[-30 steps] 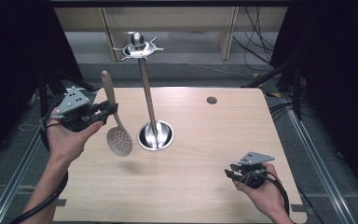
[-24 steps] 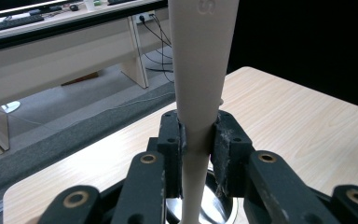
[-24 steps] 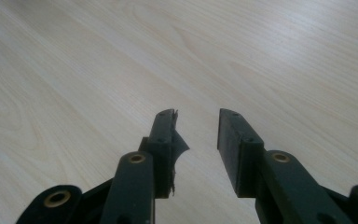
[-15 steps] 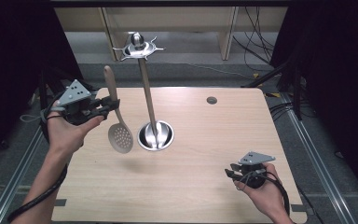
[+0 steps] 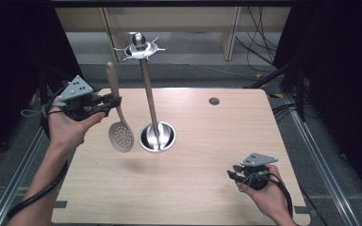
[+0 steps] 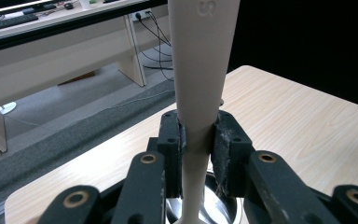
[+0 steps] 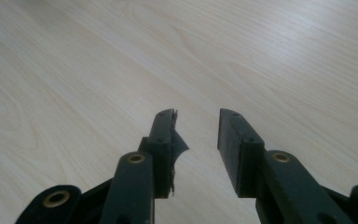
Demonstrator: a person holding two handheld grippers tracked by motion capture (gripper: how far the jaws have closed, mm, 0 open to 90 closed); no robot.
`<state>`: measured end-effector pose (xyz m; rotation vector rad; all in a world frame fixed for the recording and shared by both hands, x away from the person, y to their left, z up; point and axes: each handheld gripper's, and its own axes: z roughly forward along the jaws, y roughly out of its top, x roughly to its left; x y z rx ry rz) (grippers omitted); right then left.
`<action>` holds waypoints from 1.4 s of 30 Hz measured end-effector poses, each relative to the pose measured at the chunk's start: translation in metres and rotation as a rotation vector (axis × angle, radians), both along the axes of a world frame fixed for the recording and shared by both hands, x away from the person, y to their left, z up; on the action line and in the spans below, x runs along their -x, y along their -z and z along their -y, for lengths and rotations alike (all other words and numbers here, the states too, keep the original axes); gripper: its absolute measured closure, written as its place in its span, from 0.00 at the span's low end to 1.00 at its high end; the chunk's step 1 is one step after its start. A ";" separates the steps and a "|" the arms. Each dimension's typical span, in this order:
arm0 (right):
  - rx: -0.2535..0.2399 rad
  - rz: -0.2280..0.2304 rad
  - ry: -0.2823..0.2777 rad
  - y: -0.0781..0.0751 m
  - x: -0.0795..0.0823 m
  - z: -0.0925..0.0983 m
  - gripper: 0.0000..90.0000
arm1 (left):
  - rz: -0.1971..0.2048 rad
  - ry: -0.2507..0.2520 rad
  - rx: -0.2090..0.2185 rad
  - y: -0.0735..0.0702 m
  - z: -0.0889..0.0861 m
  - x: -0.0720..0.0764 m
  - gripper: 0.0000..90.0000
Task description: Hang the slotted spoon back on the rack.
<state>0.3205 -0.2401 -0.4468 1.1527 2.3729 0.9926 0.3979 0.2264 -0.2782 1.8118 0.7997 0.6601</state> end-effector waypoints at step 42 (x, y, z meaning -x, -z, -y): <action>-0.005 -0.023 0.017 0.000 0.001 -0.001 0.74 | -0.048 0.000 -0.031 -0.008 0.008 -0.015 0.82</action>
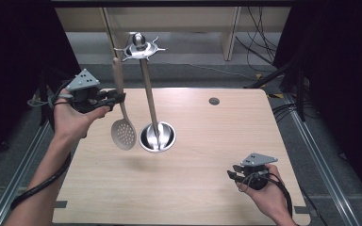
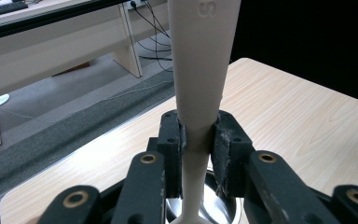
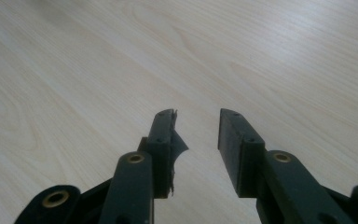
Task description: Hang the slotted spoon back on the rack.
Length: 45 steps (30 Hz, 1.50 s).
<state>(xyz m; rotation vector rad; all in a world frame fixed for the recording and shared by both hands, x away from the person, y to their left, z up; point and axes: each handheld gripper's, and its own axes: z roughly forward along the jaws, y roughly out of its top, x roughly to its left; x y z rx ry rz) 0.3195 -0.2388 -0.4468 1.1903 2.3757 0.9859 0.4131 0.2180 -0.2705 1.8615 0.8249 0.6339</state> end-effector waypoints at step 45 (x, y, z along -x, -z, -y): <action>0.006 0.028 -0.006 0.001 -0.002 0.002 0.74 | -0.045 0.006 -0.021 -0.003 0.007 -0.012 0.82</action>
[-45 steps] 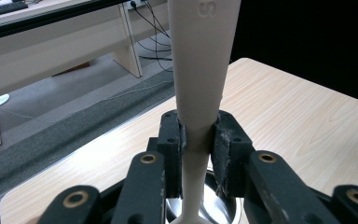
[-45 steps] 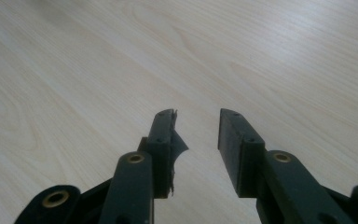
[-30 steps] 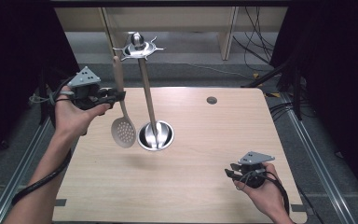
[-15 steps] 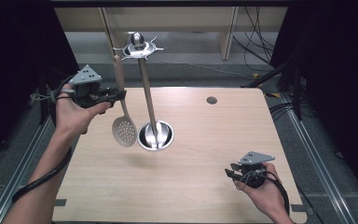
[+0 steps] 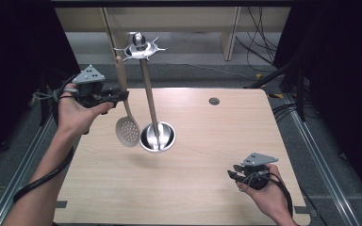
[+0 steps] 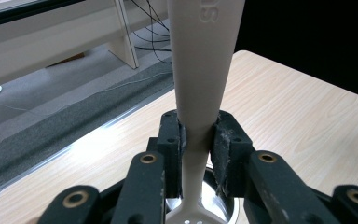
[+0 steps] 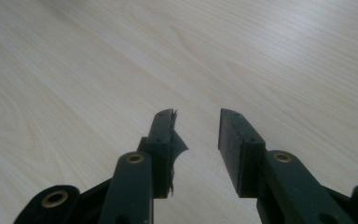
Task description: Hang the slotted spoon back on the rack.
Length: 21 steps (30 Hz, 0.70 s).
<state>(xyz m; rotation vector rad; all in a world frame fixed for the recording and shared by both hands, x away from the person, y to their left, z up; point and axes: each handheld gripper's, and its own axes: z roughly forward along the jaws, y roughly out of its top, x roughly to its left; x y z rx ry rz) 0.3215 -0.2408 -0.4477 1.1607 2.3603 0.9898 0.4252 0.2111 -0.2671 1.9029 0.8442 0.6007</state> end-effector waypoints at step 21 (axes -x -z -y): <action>-0.007 -0.017 0.009 -0.001 0.001 0.000 0.74 | -0.029 0.004 -0.016 0.000 0.004 -0.005 0.82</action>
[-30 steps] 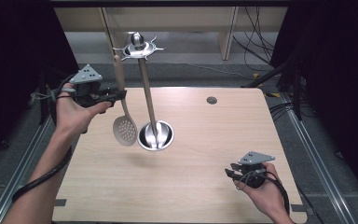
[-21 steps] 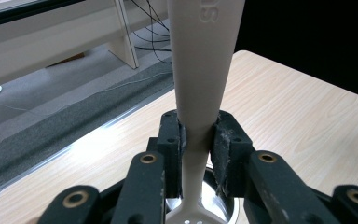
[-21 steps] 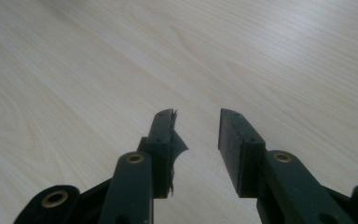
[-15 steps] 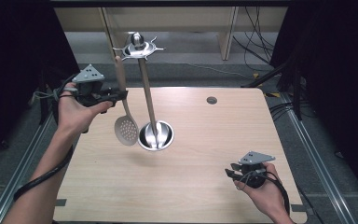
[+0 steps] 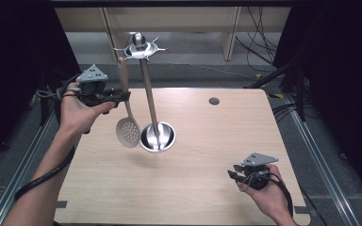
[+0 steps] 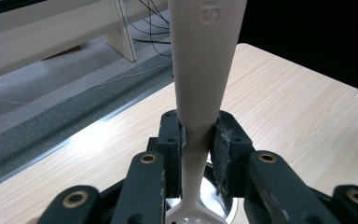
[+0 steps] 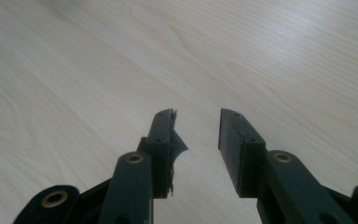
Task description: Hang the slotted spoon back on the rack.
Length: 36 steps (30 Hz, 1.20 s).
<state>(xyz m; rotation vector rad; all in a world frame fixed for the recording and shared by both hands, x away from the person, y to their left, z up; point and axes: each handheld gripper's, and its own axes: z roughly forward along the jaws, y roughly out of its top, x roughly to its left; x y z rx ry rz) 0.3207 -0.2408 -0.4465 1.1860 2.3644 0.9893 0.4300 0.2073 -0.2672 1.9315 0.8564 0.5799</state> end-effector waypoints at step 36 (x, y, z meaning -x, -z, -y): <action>0.003 0.000 -0.007 0.002 0.001 -0.001 0.68 | 0.131 -0.051 0.105 0.056 -0.036 0.043 0.37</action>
